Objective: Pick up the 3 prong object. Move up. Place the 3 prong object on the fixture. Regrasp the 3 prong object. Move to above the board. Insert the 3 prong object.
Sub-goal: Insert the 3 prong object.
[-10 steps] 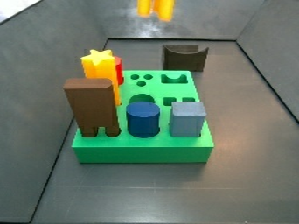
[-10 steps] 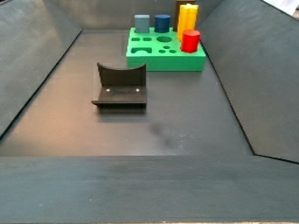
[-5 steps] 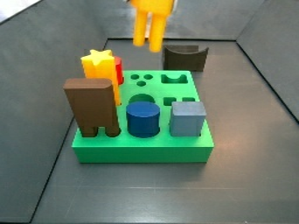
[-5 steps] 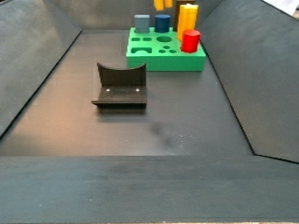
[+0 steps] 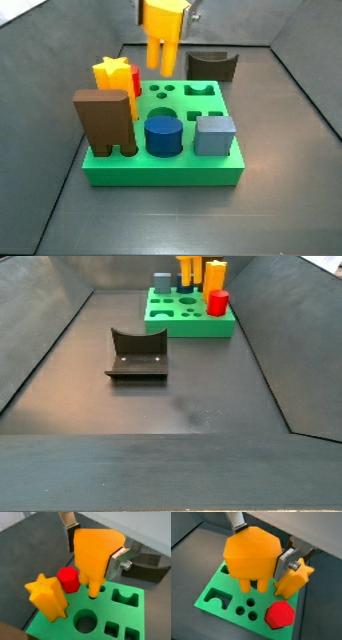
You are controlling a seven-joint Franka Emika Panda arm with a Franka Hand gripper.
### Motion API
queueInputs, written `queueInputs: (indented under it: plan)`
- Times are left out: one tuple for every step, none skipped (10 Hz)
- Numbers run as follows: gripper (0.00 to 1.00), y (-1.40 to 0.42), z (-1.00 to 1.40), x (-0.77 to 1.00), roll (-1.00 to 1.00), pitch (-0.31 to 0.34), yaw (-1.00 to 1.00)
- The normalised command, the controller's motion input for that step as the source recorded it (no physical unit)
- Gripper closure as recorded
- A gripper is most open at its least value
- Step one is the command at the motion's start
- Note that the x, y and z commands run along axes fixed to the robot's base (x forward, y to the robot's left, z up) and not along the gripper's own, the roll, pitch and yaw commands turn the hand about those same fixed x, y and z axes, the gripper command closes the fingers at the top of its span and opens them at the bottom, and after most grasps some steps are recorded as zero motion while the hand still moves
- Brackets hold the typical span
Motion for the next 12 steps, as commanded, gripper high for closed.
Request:
queueInputs:
  plan:
    - [1.0,0.21,-0.22,0.0,-0.36,-0.25,-0.43]
    - [1.0,0.29,-0.25,0.0,-0.25,-0.17,-0.45]
    - [1.0,0.32,-0.27,0.0,-0.18,-0.13,-0.47]
    - [1.0,0.25,-0.33,0.0,-0.05,-0.064,-0.66]
    - [1.0,0.12,-0.33,0.0,-0.11,-0.089,-0.73]
    - [1.0,0.12,-0.32,0.0,-0.12,-0.103,-0.71]
    - [1.0,0.15,-0.3,0.0,-0.14,-0.114,-0.66]
    - [1.0,0.24,-0.24,-0.05,-0.12,-0.106,-0.58]
    - [1.0,0.15,-0.04,-0.01,-0.03,-0.02,0.0]
    - [1.0,0.14,-0.1,0.0,0.0,-0.023,0.1]
    - [1.0,0.06,-0.18,0.0,0.0,-0.043,0.09]
    - [1.0,0.0,-0.21,-0.01,0.02,-0.043,0.03]
